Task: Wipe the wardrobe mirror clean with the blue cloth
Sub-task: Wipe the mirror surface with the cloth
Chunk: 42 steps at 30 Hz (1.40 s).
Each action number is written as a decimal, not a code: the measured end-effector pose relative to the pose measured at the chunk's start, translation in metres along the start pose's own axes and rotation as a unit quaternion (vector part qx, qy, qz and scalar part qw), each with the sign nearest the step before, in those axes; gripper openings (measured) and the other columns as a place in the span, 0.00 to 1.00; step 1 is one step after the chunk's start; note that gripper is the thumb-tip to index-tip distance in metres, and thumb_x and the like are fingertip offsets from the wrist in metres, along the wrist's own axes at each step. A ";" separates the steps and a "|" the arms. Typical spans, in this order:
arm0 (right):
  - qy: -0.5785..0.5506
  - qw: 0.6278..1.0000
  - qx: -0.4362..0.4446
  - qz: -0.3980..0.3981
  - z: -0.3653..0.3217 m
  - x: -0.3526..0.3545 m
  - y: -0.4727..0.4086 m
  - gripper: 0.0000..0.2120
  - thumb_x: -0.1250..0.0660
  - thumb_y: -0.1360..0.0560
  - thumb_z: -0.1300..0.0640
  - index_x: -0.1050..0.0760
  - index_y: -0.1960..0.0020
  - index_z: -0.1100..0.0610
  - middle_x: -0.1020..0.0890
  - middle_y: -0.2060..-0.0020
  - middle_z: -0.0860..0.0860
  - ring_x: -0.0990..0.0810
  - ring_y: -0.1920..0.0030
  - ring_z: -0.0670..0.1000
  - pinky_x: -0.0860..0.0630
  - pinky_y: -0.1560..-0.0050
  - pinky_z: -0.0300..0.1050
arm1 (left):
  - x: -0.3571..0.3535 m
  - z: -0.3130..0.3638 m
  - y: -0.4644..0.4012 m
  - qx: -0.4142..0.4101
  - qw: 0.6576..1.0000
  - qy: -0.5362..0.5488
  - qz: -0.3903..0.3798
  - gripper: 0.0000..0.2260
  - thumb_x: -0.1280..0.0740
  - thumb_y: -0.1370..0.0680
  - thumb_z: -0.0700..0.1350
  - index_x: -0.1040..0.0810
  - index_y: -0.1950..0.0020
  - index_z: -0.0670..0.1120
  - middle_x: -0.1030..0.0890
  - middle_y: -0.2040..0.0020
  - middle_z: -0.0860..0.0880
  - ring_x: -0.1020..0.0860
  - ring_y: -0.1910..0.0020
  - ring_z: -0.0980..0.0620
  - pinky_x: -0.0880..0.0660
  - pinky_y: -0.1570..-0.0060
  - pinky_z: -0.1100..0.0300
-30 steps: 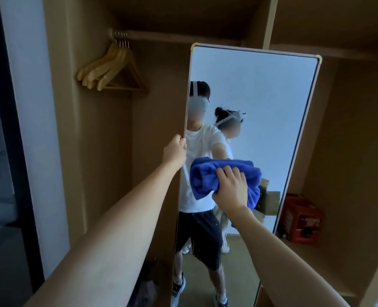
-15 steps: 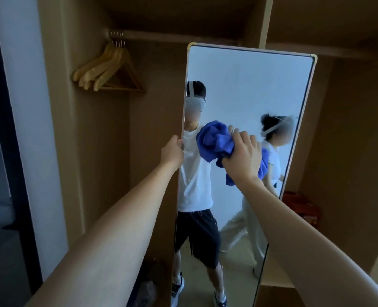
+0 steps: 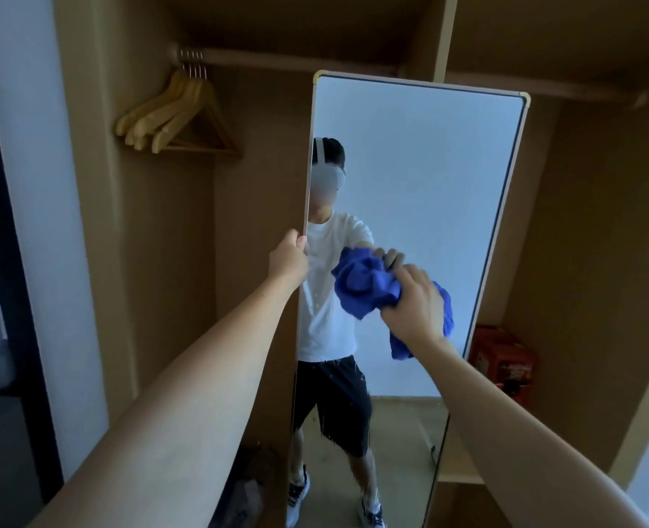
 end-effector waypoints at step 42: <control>0.158 0.973 0.106 -0.129 -0.026 -0.051 0.023 0.10 0.33 0.34 0.58 0.25 0.53 0.53 0.21 0.55 0.50 0.24 0.51 0.57 0.29 0.54 0.51 | -0.001 0.000 0.014 0.036 0.999 -0.008 -0.018 0.11 0.51 0.14 0.50 0.34 0.54 0.53 0.28 0.51 0.48 0.29 0.52 0.48 0.32 0.52 0.54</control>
Point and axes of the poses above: each hand's wrist, its own y-axis away from the middle knuckle, its own x-axis out of the back of the hand, z = x × y, the point moved 1 cm from there along -y, towards the middle knuckle
